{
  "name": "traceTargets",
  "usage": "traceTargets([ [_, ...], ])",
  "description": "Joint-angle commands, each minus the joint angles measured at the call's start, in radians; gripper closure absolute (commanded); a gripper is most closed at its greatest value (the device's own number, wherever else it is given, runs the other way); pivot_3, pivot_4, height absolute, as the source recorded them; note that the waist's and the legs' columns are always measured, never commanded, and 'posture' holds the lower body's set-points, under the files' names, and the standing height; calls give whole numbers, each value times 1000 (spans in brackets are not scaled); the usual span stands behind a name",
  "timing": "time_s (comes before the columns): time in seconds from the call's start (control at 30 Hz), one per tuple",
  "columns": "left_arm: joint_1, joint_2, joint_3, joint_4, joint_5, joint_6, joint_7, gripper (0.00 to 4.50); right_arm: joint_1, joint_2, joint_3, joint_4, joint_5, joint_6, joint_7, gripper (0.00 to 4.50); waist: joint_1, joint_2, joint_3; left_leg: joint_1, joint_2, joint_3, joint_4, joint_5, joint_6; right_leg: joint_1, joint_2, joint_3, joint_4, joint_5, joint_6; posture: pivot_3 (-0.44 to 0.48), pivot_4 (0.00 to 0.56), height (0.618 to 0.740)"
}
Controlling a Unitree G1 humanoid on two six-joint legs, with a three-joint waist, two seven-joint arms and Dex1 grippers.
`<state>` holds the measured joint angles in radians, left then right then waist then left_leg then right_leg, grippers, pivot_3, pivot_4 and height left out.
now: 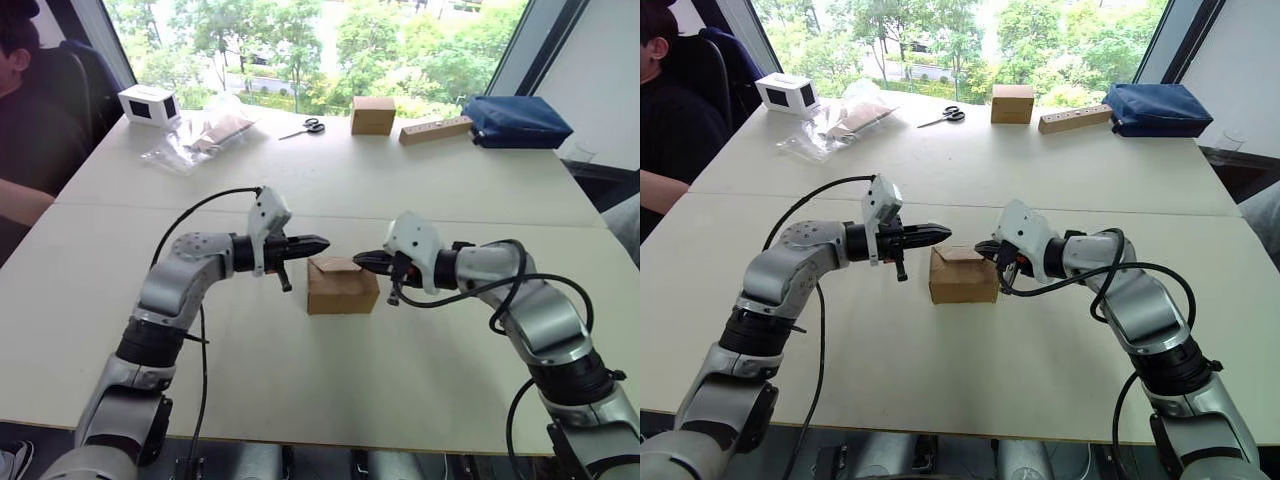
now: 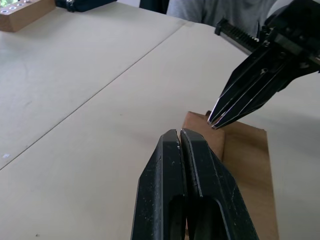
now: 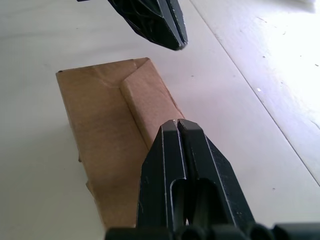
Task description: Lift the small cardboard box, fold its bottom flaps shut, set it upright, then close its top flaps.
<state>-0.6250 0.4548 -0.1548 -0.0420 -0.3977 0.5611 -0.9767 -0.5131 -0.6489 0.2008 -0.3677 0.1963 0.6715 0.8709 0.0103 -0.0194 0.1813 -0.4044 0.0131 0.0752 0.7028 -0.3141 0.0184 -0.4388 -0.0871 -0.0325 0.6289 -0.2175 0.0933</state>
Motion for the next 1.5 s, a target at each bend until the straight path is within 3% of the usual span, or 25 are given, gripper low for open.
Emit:
traceTargets([
  [0.03,25,8,-37,-50,19,-16,-12,4437,-11,-6,18,-21,-14,-23,-1,4500,0,0,0,0,0,0,0,0,0,0,0,0,0,0,0,0,150,740],
  [0.37,52,15,-101,-35,79,-34,-15,4437,6,-31,75,2,-71,-45,0,4500,1,0,0,0,0,0,0,0,0,0,0,0,0,0,0,0,150,740],
  [0.73,63,-2,-79,-29,73,-30,2,4437,4,-29,81,19,-83,-53,1,4500,0,0,0,0,0,0,0,0,0,0,0,0,0,0,0,0,150,740],
  [0.83,51,-49,17,-19,12,-3,74,4437,-9,-20,39,21,-64,-62,-9,4500,0,0,0,0,0,0,0,0,0,0,0,0,0,0,0,0,150,740],
  [0.97,69,-85,172,-84,-68,0,175,4437,-27,49,-128,-5,77,-37,-39,4500,-2,0,0,0,1,0,0,0,0,0,0,0,0,0,0,0,150,740],
  [1.03,62,-59,208,-129,-90,91,226,4437,-20,98,-247,-20,182,-3,-70,4500,-3,0,0,0,2,-1,0,0,0,-1,0,0,0,0,0,0,150,740],
  [1.13,40,42,261,-117,-192,307,199,4437,-4,141,-376,-45,297,53,-123,4500,-2,0,0,0,2,-1,-1,1,-1,0,0,0,1,0,0,0,150,740],
  [1.3,155,158,362,-195,-262,345,177,4437,81,118,-480,-111,411,137,-168,4500,-4,0,0,0,2,-1,-3,1,-1,0,0,0,0,0,0,0,150,740],
  [1.5,349,269,411,-321,-293,372,162,4437,370,1,-581,-197,486,208,-123,4500,2,0,0,0,1,0,-3,0,-1,0,-1,0,-1,0,0,0,150,740],
])
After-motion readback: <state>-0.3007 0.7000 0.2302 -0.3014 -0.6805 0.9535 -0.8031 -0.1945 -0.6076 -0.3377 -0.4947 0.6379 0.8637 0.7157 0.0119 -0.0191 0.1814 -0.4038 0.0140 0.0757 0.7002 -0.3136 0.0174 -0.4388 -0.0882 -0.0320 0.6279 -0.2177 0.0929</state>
